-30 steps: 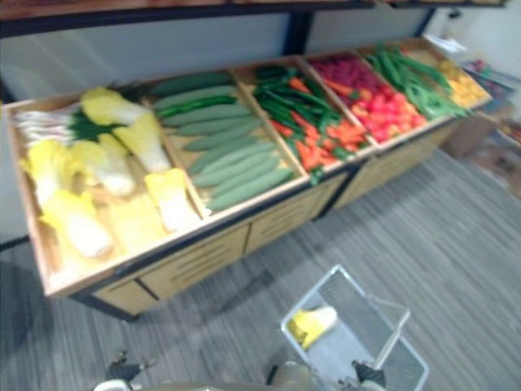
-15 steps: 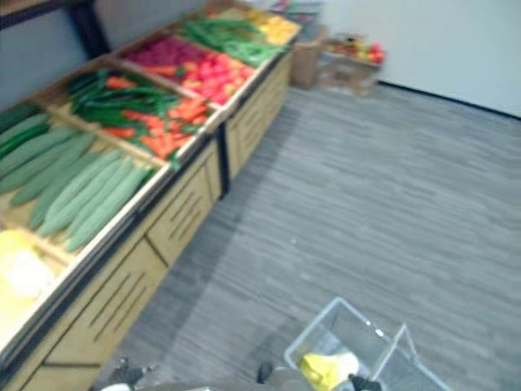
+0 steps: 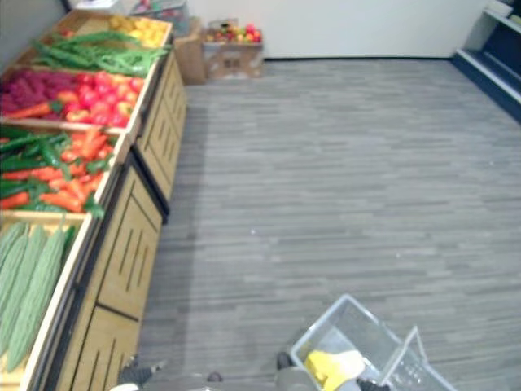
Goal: Pick vegetable in the basket
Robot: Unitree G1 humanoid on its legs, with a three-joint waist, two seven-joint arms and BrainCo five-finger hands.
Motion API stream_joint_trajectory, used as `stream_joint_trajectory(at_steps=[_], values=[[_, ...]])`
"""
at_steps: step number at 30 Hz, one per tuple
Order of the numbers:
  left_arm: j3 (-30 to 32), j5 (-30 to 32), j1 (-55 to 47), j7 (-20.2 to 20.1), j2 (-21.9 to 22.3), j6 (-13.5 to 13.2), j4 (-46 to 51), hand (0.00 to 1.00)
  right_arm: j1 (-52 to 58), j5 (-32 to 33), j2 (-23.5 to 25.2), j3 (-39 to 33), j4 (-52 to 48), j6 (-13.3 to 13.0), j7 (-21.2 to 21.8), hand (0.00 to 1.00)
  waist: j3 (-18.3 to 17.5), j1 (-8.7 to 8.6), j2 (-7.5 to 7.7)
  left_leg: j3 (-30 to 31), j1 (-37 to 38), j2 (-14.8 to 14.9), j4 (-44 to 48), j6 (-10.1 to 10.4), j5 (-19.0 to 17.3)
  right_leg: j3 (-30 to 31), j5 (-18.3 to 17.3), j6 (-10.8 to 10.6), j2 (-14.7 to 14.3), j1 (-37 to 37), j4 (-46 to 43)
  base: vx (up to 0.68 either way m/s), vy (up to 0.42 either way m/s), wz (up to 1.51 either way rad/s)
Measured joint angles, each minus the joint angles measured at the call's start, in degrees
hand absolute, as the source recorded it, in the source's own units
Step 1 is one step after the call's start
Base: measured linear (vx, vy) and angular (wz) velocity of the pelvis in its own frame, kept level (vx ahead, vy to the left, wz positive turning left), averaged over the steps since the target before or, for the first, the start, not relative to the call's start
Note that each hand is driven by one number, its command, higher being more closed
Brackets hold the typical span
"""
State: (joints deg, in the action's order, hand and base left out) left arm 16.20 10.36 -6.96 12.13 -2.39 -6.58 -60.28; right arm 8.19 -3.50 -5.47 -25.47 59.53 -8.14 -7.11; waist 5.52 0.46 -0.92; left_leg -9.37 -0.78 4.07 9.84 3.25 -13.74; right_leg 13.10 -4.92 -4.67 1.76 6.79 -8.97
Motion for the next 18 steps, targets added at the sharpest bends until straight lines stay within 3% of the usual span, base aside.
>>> stream_joint_trajectory(at_steps=[2,5,8,9,11,15,16,17,18], values=[[-0.2,0.3,0.8,0.0,0.0,0.0,0.9,0.0,-0.2,0.0,1.4,0.2,-1.7,-0.1,0.1,1.0,-0.1,0.41,0.29,-1.4,0.1,0.1,0.5,-0.2,-1.1,0.3,-1.0,-0.7,-0.1,1.1,-2.1,0.09,0.045,-0.34],[-1.6,2.3,1.2,-0.1,0.0,-0.2,2.4,0.0,-0.8,0.0,3.1,0.7,-4.3,-0.1,0.1,1.0,0.4,1.86,1.01,-4.5,1.0,0.7,4.0,-0.7,-3.9,-0.2,-3.5,-0.7,-1.7,6.7,-15.2,0.1,0.019,-0.55],[-2.8,3.6,1.6,-0.1,-1.2,-0.3,3.4,0.0,-1.5,0.2,4.3,0.5,-6.4,-0.1,-0.1,1.0,2.6,1.31,2.58,-5.9,4.5,0.9,8.3,-1.8,-8.5,-8.1,-3.2,-1.1,0.1,14.5,-36.5,0.08,-0.014,-0.3],[-2.8,3.6,2.0,0.0,-1.3,-0.2,3.3,0.0,-1.0,0.8,4.1,0.4,-6.7,-0.1,-0.2,1.0,2.8,1.28,2.77,-6.1,5.9,1.2,9.4,-2.0,-10.4,-10.9,-4.2,-0.1,1.4,16.1,-41.2,0.16,-0.056,-0.11],[-2.8,3.6,2.5,0.0,-1.0,-0.1,3.2,0.0,-0.3,1.4,3.7,0.0,-7.0,-0.6,-0.4,1.0,2.7,1.26,2.55,-6.1,7.0,2.8,10.0,-0.9,-12.2,-15.7,-5.0,1.2,3.6,18.3,-38.5,0.21,-0.09,-0.06],[-1.8,3.4,3.7,0.0,1.2,0.5,3.1,0.0,-0.3,1.3,3.9,-1.3,-6.8,-0.6,-0.5,1.0,2.6,1.2,2.34,-6.1,9.9,6.3,7.2,1.9,-12.9,-19.1,-3.0,-0.3,4.9,19.8,-15.9,0.44,-0.206,0.04],[-1.1,3.5,3.9,0.0,1.8,0.5,3.1,0.0,-0.4,1.3,3.8,-1.4,-6.8,-0.6,-0.5,1.0,2.7,1.1,2.07,-6.0,10.9,6.9,6.3,2.3,-13.1,-19.2,-0.2,-0.5,4.9,19.9,-14.9,0.46,-0.248,0.21],[0.1,3.5,4.3,0.0,2.9,0.5,3.0,0.0,-0.2,1.4,3.7,-1.7,-6.6,0.0,-0.6,1.0,2.4,1.0,1.44,-5.7,13.0,8.1,4.0,2.3,-12.9,-20.2,4.9,-0.1,4.2,19.0,-15.7,0.56,-0.294,0.28],[0.6,3.5,5.2,-0.1,3.7,0.4,1.9,0.0,-1.0,1.3,3.6,-2.5,-6.2,0.2,-0.7,1.0,2.4,1.04,0.74,-4.9,13.5,8.8,3.8,3.7,-11.1,-21.0,1.1,1.6,3.8,19.9,-19.7,0.65,-0.389,0.3]])
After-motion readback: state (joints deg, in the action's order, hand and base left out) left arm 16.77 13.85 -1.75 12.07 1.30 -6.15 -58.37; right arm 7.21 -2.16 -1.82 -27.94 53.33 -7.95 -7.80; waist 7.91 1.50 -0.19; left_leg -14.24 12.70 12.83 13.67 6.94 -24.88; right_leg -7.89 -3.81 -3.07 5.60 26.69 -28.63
